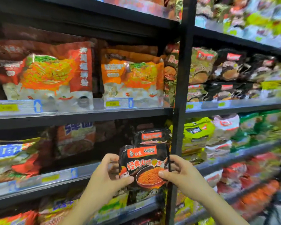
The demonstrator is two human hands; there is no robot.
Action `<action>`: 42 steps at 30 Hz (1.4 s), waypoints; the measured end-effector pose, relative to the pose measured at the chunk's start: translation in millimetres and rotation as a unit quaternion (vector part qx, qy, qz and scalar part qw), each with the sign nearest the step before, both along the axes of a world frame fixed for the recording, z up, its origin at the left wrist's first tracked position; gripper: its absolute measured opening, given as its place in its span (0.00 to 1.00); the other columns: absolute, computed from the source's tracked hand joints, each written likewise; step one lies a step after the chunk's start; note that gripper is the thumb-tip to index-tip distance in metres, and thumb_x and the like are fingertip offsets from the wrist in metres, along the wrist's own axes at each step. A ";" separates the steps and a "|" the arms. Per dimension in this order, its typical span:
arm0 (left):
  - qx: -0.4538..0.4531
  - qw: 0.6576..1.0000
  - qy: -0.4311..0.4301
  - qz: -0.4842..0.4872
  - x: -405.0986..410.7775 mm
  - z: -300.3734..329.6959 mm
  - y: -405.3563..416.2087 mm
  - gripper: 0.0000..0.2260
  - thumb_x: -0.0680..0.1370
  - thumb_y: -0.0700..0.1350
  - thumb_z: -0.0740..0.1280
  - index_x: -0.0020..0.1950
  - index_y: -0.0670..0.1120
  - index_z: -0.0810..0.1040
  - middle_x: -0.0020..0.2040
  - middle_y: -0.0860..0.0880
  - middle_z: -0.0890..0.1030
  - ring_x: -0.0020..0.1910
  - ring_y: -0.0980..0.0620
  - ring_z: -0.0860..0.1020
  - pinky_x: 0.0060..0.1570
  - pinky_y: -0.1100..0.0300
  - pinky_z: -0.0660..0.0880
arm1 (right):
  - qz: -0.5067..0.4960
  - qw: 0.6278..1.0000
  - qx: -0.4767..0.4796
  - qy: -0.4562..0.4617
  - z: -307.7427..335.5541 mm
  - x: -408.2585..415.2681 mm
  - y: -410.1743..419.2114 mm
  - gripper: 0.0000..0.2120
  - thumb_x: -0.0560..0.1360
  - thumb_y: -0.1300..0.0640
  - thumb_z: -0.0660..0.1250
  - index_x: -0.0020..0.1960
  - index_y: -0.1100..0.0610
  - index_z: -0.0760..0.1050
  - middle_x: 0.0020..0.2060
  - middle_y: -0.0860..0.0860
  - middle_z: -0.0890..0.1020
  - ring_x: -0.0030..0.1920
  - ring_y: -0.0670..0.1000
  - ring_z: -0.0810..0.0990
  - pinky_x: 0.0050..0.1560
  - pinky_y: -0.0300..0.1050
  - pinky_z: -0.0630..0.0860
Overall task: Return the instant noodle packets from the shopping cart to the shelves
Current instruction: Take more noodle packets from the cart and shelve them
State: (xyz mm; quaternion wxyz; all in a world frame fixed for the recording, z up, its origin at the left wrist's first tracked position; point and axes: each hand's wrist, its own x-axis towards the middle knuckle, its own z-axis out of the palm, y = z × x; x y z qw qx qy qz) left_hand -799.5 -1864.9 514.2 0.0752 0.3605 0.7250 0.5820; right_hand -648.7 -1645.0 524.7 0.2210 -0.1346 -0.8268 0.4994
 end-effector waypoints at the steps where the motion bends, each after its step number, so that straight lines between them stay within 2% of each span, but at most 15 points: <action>1: -0.003 1.000 0.017 0.023 3.4 0.8 12.1 0.22 0.69 0.42 0.82 0.52 0.60 0.74 0.50 0.55 0.85 0.47 0.52 0.85 0.52 0.49 0.82 | -0.008 1.000 0.018 0.005 1.6 -1.2 11.7 0.12 0.75 0.58 0.77 0.56 0.49 0.80 0.46 0.46 0.88 0.40 0.42 0.84 0.50 0.46 0.81; 4: -0.001 0.996 0.049 0.079 6.8 5.2 42.0 0.23 0.69 0.42 0.82 0.50 0.61 0.73 0.48 0.59 0.84 0.47 0.57 0.83 0.51 0.52 0.80 | -0.073 0.989 0.126 0.008 7.5 -13.4 39.2 0.08 0.73 0.50 0.78 0.45 0.45 0.79 0.39 0.45 0.79 0.37 0.43 0.76 0.42 0.44 0.73; 6: -0.001 0.992 0.055 0.110 5.0 8.3 56.8 0.22 0.69 0.43 0.82 0.51 0.58 0.73 0.48 0.60 0.83 0.47 0.58 0.82 0.50 0.53 0.79 | -0.090 0.986 0.141 0.010 10.9 -23.9 48.5 0.08 0.74 0.49 0.76 0.46 0.45 0.77 0.35 0.48 0.77 0.38 0.48 0.79 0.42 0.48 0.77; 9: -0.007 0.988 0.061 0.143 -0.8 13.9 73.5 0.22 0.69 0.43 0.82 0.52 0.56 0.72 0.47 0.58 0.83 0.47 0.58 0.82 0.48 0.56 0.79 | -0.088 0.992 0.085 0.024 13.0 -41.6 51.5 0.08 0.78 0.55 0.73 0.55 0.49 0.77 0.34 0.51 0.79 0.35 0.47 0.85 0.44 0.53 0.84; 12: -0.015 0.984 0.072 0.163 -10.2 21.5 84.3 0.23 0.69 0.43 0.82 0.53 0.55 0.71 0.48 0.55 0.83 0.48 0.57 0.82 0.42 0.65 0.76 | -0.106 0.990 0.090 0.033 12.4 -59.3 53.8 0.23 0.78 0.53 0.72 0.72 0.51 0.72 0.39 0.49 0.80 0.43 0.46 0.85 0.54 0.54 0.83; 14: -0.023 0.983 0.071 0.170 -20.5 26.6 89.3 0.24 0.69 0.43 0.82 0.54 0.54 0.70 0.49 0.54 0.83 0.47 0.58 0.82 0.39 0.66 0.76 | -0.114 0.989 0.094 0.027 15.7 -65.4 51.6 0.32 0.79 0.54 0.71 0.80 0.52 0.63 0.47 0.47 0.79 0.49 0.46 0.83 0.58 0.49 0.81; 18: -0.029 0.984 0.069 0.163 -32.1 33.9 95.9 0.24 0.70 0.44 0.82 0.55 0.53 0.69 0.50 0.53 0.83 0.46 0.57 0.82 0.35 0.68 0.77 | -0.107 0.987 0.117 0.014 21.5 -72.6 46.0 0.34 0.81 0.58 0.66 0.83 0.52 0.56 0.54 0.46 0.74 0.49 0.44 0.81 0.55 0.39 0.79; 20: -0.027 0.984 0.075 0.158 -35.4 34.8 100.4 0.24 0.71 0.44 0.81 0.55 0.53 0.68 0.50 0.54 0.82 0.46 0.57 0.82 0.35 0.68 0.77 | -0.114 0.985 0.129 0.007 21.2 -79.4 48.9 0.33 0.81 0.60 0.65 0.83 0.52 0.56 0.55 0.44 0.72 0.51 0.43 0.80 0.57 0.39 0.79; 24: -0.029 0.987 0.075 0.141 -46.3 39.6 105.8 0.24 0.71 0.46 0.81 0.55 0.55 0.68 0.50 0.56 0.80 0.46 0.59 0.80 0.38 0.67 0.75 | -0.141 0.981 0.133 0.006 24.6 -90.8 47.5 0.32 0.80 0.62 0.65 0.82 0.54 0.58 0.55 0.45 0.73 0.51 0.41 0.77 0.53 0.29 0.74; 28: -0.032 0.986 0.087 0.137 -55.1 44.2 109.4 0.22 0.71 0.48 0.81 0.51 0.57 0.68 0.49 0.53 0.82 0.45 0.56 0.81 0.42 0.62 0.77 | -0.163 0.977 0.136 0.030 28.1 -99.5 47.3 0.35 0.79 0.63 0.67 0.82 0.54 0.58 0.56 0.45 0.72 0.56 0.45 0.77 0.65 0.44 0.78; 32: -0.050 0.983 0.082 0.155 -64.3 50.6 110.6 0.20 0.73 0.47 0.79 0.46 0.51 0.66 0.46 0.53 0.79 0.41 0.57 0.78 0.35 0.65 0.71 | -0.158 0.974 0.147 0.063 21.4 -101.0 44.6 0.35 0.80 0.59 0.69 0.83 0.50 0.57 0.64 0.46 0.73 0.66 0.45 0.75 0.70 0.49 0.75; 34: -0.080 0.983 0.073 0.150 -67.8 47.8 111.7 0.21 0.73 0.48 0.80 0.45 0.49 0.66 0.45 0.51 0.78 0.39 0.57 0.76 0.32 0.65 0.68 | -0.159 0.972 0.168 0.044 18.4 -100.8 44.4 0.35 0.81 0.57 0.68 0.83 0.50 0.55 0.68 0.48 0.71 0.69 0.46 0.73 0.71 0.44 0.73; 36: -0.101 0.983 0.067 0.138 -68.6 42.3 112.0 0.21 0.72 0.49 0.80 0.45 0.48 0.67 0.44 0.50 0.79 0.38 0.56 0.78 0.31 0.65 0.68 | -0.167 0.968 0.183 0.028 15.7 -98.9 44.1 0.34 0.81 0.57 0.67 0.82 0.50 0.56 0.65 0.44 0.69 0.65 0.42 0.72 0.65 0.33 0.69; 39: -0.127 0.981 0.071 0.132 -72.7 40.0 112.6 0.21 0.73 0.51 0.80 0.48 0.48 0.68 0.46 0.49 0.81 0.40 0.53 0.80 0.32 0.63 0.71 | -0.149 0.967 0.207 0.005 9.5 -99.7 42.6 0.28 0.81 0.60 0.66 0.79 0.49 0.63 0.63 0.41 0.67 0.60 0.37 0.70 0.61 0.24 0.65; 42: -0.157 0.972 0.103 0.140 -75.4 39.3 116.8 0.20 0.74 0.50 0.78 0.51 0.46 0.67 0.48 0.48 0.80 0.42 0.52 0.80 0.34 0.61 0.73 | -0.123 0.964 0.234 -0.037 -1.5 -105.7 43.9 0.27 0.82 0.61 0.63 0.79 0.52 0.64 0.70 0.43 0.65 0.64 0.38 0.69 0.66 0.27 0.64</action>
